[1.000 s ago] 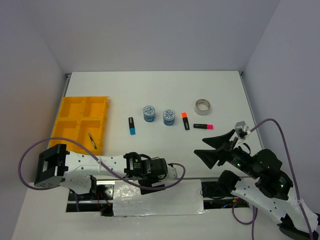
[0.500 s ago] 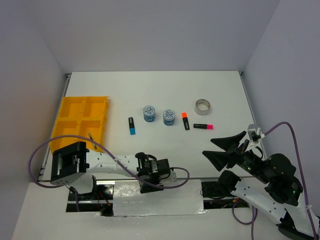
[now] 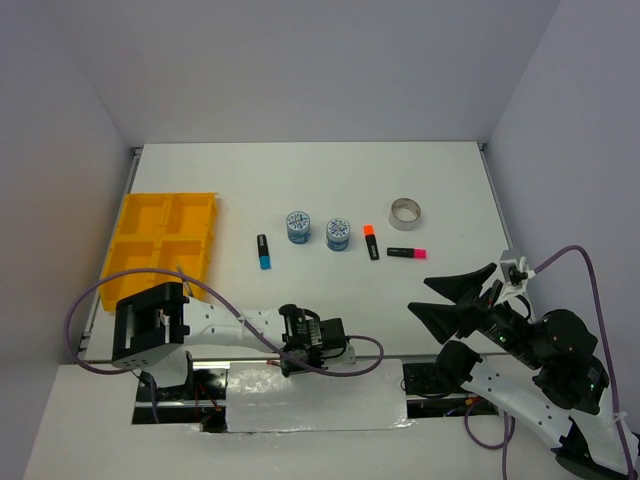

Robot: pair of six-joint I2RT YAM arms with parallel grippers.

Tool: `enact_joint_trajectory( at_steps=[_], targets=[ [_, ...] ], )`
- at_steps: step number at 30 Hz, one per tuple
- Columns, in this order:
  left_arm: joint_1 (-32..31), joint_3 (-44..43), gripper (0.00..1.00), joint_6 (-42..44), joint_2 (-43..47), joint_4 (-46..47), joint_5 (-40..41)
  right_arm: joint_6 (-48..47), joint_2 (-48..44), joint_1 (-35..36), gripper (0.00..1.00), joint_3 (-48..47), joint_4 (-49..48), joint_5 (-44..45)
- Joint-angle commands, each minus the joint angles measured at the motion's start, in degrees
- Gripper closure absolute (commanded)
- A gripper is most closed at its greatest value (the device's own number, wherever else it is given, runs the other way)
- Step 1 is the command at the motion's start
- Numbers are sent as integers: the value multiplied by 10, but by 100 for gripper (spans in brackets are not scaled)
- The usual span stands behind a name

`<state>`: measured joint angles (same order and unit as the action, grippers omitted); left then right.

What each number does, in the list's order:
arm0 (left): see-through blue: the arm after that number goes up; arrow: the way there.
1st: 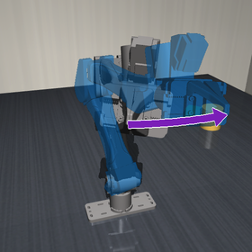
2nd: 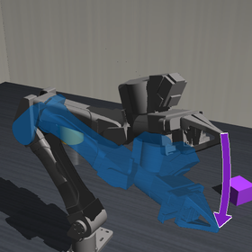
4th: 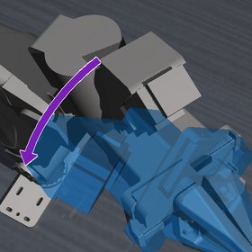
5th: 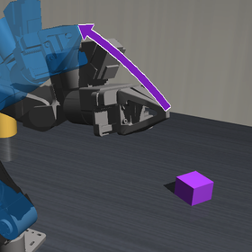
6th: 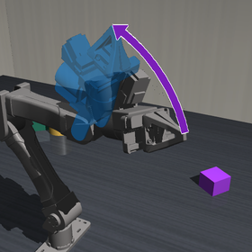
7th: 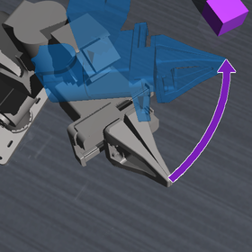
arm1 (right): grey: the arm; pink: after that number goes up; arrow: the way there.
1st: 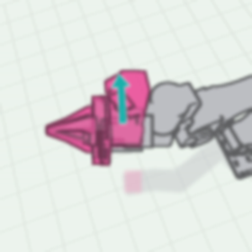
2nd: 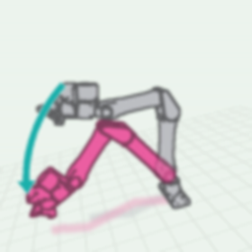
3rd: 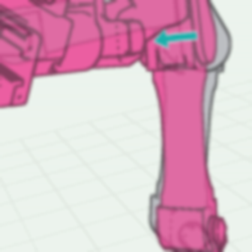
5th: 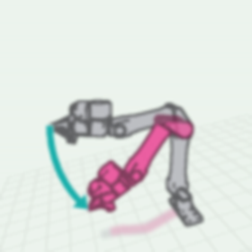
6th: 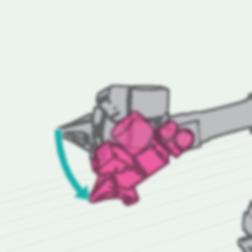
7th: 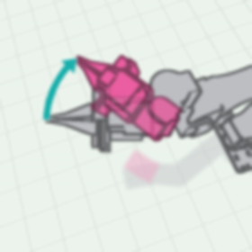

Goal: Sort the stationery into containers
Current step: Pick up the pen from the corner of the board.

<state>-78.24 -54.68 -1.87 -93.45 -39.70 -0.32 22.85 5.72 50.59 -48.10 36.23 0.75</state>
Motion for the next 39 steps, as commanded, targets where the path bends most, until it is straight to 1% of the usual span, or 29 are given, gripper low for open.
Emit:
enact_joint_trajectory(
  at_steps=[1,4,5,7,8,9,13,16,18,19,21,22,23,25,27,28,30,31,32,33,34,36,37,39],
  targets=[
    [-5,4,70,-5,-9,17,6,-7,0,-1,13,-20,-10,-1],
    [-5,4,77,-7,1,18,22,-5,4,-1,13,-15,-13,-3],
    [-6,3,84,-7,7,19,22,-5,6,-1,13,-14,-14,-3],
    [-5,3,90,-8,16,21,26,-6,8,-1,13,-11,-15,-2],
    [-5,3,98,-9,26,23,30,-7,10,-1,13,-11,-16,-1],
    [-6,4,100,-9,32,24,30,-7,10,-1,13,-11,-17,0],
    [-6,6,100,-12,55,28,29,-9,8,-1,13,-9,-22,-2],
    [-5,-1,100,-18,87,25,41,-8,11,-1,11,-6,-26,12],
    [-1,-10,100,-32,120,28,99,-1,19,-1,10,-5,-27,44],
    [1,-15,100,-36,135,31,99,4,23,-1,9,-5,-26,61],
    [4,-32,100,-63,165,51,163,24,39,-1,9,-6,-26,106],
    [9,-39,100,-72,198,63,186,32,46,-1,9,-6,-29,115],
    [12,-50,100,-81,214,78,211,39,52,-1,9,-6,-44,122],
    [16,-54,100,-111,262,144,224,62,71,-1,9,-5,-66,135],
    [16,-48,100,-135,289,200,239,78,97,-1,9,-4,-116,141],
    [16,-42,100,-137,314,265,240,83,107,-1,9,-6,-148,150],
    [18,-14,100,-140,343,337,234,89,147,-1,10,-16,-179,148],
    [19,-5,100,-140,351,396,226,84,162,-1,10,-29,-211,124],
    [20,14,100,-138,357,434,214,80,178,-1,11,-38,-223,108],
    [22,22,100,-137,367,463,183,76,205,-1,11,-47,-231,95],
    [24,31,100,-138,371,513,170,76,216,-1,11,-63,-245,80],
    [27,42,100,-142,373,544,140,69,232,-1,12,-65,-271,57],
    [28,42,100,-145,371,554,131,64,234,-1,12,-62,-301,40],
    [28,40,100,-154,365,575,120,44,243,-1,12,-58,-324,-31]
  ],
)
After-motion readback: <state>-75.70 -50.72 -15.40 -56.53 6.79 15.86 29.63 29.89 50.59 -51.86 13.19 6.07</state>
